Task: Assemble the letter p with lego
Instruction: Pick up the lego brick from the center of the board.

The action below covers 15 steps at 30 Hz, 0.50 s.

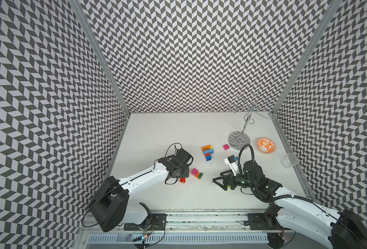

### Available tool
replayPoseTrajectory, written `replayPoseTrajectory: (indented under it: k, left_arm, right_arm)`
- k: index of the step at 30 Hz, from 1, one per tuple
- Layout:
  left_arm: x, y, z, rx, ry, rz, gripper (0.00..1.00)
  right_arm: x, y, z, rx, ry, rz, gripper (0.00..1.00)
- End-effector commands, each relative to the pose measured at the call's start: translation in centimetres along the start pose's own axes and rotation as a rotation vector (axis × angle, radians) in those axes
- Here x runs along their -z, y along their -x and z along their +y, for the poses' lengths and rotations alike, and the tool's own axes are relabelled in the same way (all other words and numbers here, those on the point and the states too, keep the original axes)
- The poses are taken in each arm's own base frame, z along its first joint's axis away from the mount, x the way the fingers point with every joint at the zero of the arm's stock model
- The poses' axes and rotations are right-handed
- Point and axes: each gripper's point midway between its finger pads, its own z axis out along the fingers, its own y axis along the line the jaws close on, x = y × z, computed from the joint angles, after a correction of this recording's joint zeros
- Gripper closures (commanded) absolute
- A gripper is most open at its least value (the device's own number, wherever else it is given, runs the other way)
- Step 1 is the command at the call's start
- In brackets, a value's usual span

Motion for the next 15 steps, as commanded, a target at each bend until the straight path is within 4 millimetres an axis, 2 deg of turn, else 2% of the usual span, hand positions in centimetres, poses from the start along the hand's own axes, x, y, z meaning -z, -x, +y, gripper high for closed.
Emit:
replayPoseTrajectory:
  k: [1, 4, 8, 10, 15]
  left_arm:
    - [4.3, 4.0, -3.4, 0.144, -0.195, -0.153, 0.86]
    - [6.6, 5.0, -5.2, 0.291, -0.369, -0.215, 0.85]
    - [8.4, 5.0, -6.6, 0.465, -0.611, -0.267, 0.85]
    - [8.9, 4.8, -6.4, 0.527, -0.657, -0.293, 0.83]
    - [9.1, 4.7, -6.1, 0.550, -0.645, -0.318, 0.83]
  right_arm:
    - [-0.3, 3.6, 3.2, 0.059, 0.052, -0.116, 0.05]
    - [-0.4, 4.9, 4.4, 0.053, 0.054, -0.183, 0.07]
    - [-0.4, 6.0, 6.5, 0.062, 0.138, -0.243, 0.08]
    - [-0.9, 6.4, 6.9, 0.072, 0.130, -0.234, 0.08]
    - [-2.1, 7.4, 8.3, 0.118, 0.122, -0.221, 0.05]
